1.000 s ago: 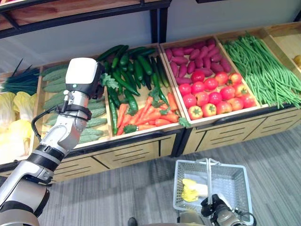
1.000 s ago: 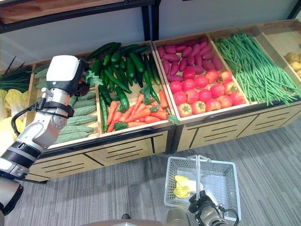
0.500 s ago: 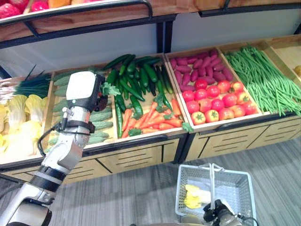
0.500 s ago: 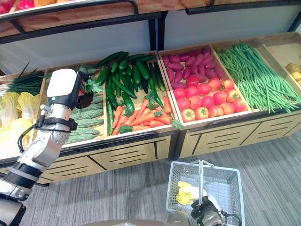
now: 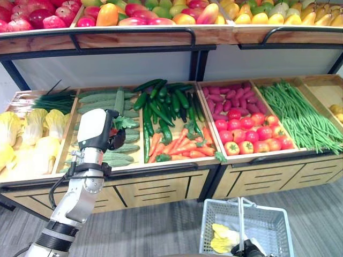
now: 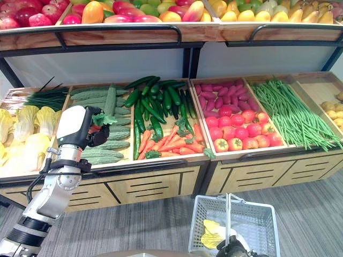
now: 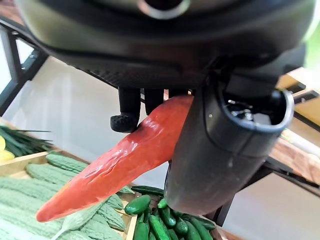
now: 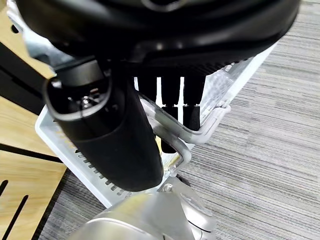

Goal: Get the vegetables into the basket

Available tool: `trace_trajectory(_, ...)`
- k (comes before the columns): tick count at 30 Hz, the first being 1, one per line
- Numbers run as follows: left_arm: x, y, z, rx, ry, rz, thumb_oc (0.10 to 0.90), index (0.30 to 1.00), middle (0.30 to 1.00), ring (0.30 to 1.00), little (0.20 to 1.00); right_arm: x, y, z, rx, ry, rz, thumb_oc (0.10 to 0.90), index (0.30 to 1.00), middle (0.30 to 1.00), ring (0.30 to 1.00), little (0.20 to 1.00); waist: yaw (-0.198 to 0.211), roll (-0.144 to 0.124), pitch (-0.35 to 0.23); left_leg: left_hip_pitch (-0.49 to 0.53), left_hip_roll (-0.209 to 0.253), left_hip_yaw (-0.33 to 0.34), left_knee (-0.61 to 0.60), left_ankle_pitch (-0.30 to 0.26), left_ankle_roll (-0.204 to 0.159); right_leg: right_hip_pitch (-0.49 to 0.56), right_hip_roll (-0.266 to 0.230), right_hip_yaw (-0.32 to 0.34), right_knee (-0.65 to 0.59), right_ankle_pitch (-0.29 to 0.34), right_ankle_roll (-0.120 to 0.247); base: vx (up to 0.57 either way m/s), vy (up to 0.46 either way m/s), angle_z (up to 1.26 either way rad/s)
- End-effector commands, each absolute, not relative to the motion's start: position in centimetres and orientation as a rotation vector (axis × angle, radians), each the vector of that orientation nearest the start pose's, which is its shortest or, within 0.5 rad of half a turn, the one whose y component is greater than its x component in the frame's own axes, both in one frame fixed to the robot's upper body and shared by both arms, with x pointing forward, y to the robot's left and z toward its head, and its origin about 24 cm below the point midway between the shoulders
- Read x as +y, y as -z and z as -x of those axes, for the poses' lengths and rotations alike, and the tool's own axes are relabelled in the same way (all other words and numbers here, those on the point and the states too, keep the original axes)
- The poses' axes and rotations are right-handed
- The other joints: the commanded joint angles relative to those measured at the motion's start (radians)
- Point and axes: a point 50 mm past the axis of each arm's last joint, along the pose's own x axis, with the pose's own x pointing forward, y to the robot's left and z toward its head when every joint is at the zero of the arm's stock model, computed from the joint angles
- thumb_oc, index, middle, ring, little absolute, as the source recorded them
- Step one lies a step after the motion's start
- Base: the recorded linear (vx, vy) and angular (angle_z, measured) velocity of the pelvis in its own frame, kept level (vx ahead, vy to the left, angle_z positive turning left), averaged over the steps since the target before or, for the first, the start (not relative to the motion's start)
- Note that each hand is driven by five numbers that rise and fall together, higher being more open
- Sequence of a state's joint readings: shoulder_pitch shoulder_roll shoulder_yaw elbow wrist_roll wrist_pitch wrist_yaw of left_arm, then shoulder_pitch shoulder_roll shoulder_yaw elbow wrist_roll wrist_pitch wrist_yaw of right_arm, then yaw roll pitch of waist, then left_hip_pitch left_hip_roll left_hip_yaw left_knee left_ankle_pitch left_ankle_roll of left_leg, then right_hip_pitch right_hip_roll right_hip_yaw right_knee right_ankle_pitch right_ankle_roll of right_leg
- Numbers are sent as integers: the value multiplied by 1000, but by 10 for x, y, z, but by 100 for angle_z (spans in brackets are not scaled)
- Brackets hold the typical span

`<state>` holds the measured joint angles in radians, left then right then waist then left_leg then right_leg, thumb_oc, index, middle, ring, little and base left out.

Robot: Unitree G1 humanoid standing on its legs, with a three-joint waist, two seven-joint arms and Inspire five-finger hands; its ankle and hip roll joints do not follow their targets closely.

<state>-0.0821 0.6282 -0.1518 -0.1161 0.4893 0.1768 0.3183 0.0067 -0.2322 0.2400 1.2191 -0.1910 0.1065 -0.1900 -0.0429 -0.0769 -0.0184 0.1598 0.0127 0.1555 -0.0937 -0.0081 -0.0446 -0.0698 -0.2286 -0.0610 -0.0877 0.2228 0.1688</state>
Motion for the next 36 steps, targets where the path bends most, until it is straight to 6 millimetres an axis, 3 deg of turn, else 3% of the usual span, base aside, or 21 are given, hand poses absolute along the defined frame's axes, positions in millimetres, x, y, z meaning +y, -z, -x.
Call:
trace_trajectory(1, 223, -192, -276, -578, -371, -1088, 400, 300, 300, 300, 300, -250, 158, -87, 1284, -28, 764, 400, 300, 300, 300, 300, -16, -12, 7, -100, -17, -93, 116, -64, 26, 36, -54, -3, 45, -66, 57, -37, 66, 1)
trace_trajectory(3, 222, -197, -276, -598, -373, -1093, 400, 300, 300, 300, 300, -253, 157, -89, 1279, -19, 773, 400, 300, 300, 300, 300, -16, -19, 23, -130, -34, -91, 164, -86, 34, 25, -69, 2, 41, -45, 60, -116, 152, 3)
trace_trajectory(6, 224, -202, -275, -622, -403, -1062, 400, 300, 300, 300, 300, -255, 152, -105, 1233, 17, 760, 400, 300, 300, 300, 300, -26, -36, 74, -224, -71, -33, 291, -148, 59, -67, -104, 45, 30, 48, 80, -212, 197, -20)
trace_trajectory(12, 235, -198, -268, -590, -447, -1038, 400, 300, 300, 300, 300, -243, 151, -118, 1187, 17, 713, 400, 300, 300, 300, 300, -19, -45, 111, -235, -56, 38, 308, -159, 70, -139, -112, 46, 43, 96, 91, -89, 64, -59)
trace_trajectory(14, 237, -197, -267, -581, -466, -1020, 400, 300, 300, 300, 300, -239, 151, -120, 1177, 5, 712, 400, 300, 300, 300, 300, -10, -28, 124, -229, -38, 52, 291, -140, 70, -137, -118, -6, 78, 68, 82, -134, 34, -37)
trace_trajectory(18, 239, -195, -264, -578, -479, -966, 400, 300, 300, 300, 300, -237, 151, -122, 1170, 1, 720, 400, 300, 300, 300, 300, 2, -3, 121, -228, -23, 61, 211, -74, 73, -99, -106, -16, 143, 4, 62, -167, 25, -6)
trace_trajectory(19, 241, -196, -264, -580, -486, -947, 400, 300, 300, 300, 300, -235, 151, -123, 1164, -2, 722, 400, 300, 300, 300, 300, 22, 6, 106, -236, -10, 74, 178, -44, 68, -52, -105, -40, 169, -36, 56, -271, -10, -5)
trace_trajectory(21, 244, -198, -263, -581, -501, -950, 400, 300, 300, 300, 300, -232, 151, -127, 1154, -16, 731, 400, 300, 300, 300, 300, 51, 12, 94, -249, 9, 96, 167, -26, 67, -1, -123, -101, 207, -72, 54, -204, -40, -36)
trace_trajectory(22, 244, -198, -263, -582, -502, -950, 400, 300, 300, 300, 300, -232, 151, -127, 1153, -16, 731, 400, 300, 300, 300, 300, 51, 11, 94, -252, 9, 98, 167, -21, 67, -3, -123, -101, 204, -67, 52, -144, -49, -110)
trace_trajectory(23, 247, -199, -261, -582, -512, -949, 400, 300, 300, 300, 300, -230, 151, -128, 1150, -26, 737, 400, 300, 300, 300, 300, 74, 12, 87, -260, 23, 120, 169, -16, 64, 34, -145, -163, 221, -81, 53, -161, -51, -139)
trace_trajectory(24, 249, -200, -260, -582, -525, -953, 400, 300, 300, 300, 300, -230, 150, -132, 1140, -33, 749, 400, 300, 300, 300, 300, 96, 6, 79, -272, 31, 141, 170, -10, 60, 66, -160, -214, 211, -76, 54, -279, -137, -139)
trace_trajectory(25, 257, -201, -257, -569, -553, -974, 400, 300, 300, 300, 300, -227, 149, -138, 1119, -60, 771, 400, 300, 300, 300, 300, 143, -23, 61, -302, 45, 193, 194, -8, 53, 134, -178, -306, 177, -57, 70, -182, -178, -132)
trace_trajectory(27, 263, -200, -253, -556, -573, -1001, 400, 300, 300, 300, 300, -226, 147, -142, 1102, -81, 788, 400, 300, 300, 300, 300, 168, -50, 51, -304, 67, 206, 211, -31, 29, 146, -179, -347, 120, -37, 93, -56, -210, -127)
trace_trajectory(30, 264, -198, -249, -547, -575, -1007, 400, 300, 300, 300, 300, -227, 148, -139, 1107, -94, 800, 400, 300, 300, 300, 300, 160, -60, 54, -318, 95, 206, 262, -37, 16, 145, -163, -332, 106, -67, 93, 26, -153, -74)
trace_trajectory(36, 261, -192, -250, -524, -557, -975, 400, 300, 300, 300, 300, -233, 153, -121, 1160, -81, 794, 400, 300, 300, 300, 300, 114, -31, 70, -330, 143, 209, 273, 12, -4, 143, -127, -356, 109, -138, 62, -1, -104, -7)
